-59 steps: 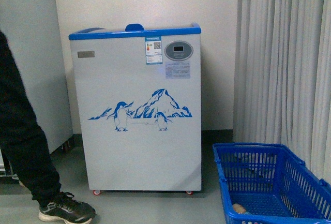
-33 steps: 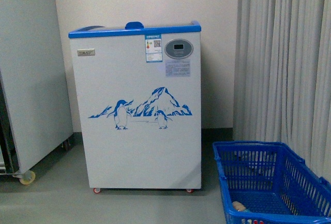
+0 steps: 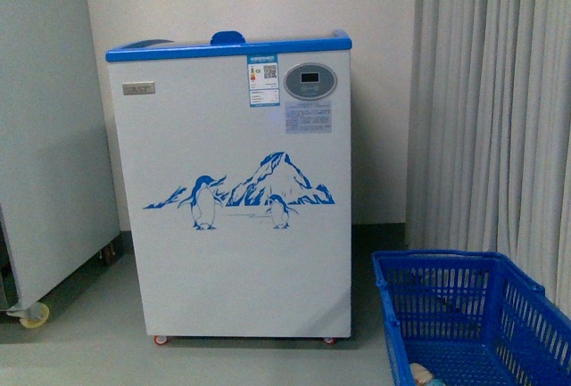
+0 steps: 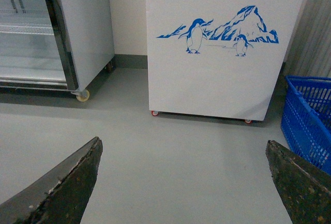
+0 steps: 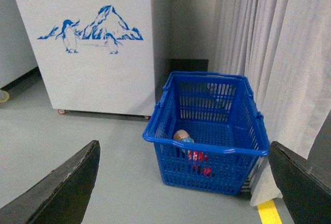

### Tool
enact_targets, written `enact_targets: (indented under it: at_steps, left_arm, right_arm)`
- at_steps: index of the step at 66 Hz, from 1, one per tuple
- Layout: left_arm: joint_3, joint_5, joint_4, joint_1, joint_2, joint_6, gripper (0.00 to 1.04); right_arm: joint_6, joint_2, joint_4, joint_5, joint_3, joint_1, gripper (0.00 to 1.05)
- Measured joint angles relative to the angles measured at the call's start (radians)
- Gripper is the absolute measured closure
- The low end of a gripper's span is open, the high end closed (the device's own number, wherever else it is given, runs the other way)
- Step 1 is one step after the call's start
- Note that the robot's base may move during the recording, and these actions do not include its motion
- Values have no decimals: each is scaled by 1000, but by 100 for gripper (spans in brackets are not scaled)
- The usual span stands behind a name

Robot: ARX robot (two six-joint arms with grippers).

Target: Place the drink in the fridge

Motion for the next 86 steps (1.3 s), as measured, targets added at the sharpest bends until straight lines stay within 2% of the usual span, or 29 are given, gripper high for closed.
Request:
enact_targets:
  at_steps: [86]
  left_arm:
    - [0,0,0,0,0,0,8]
  right_arm:
    - [0,0,0,0,0,0,8]
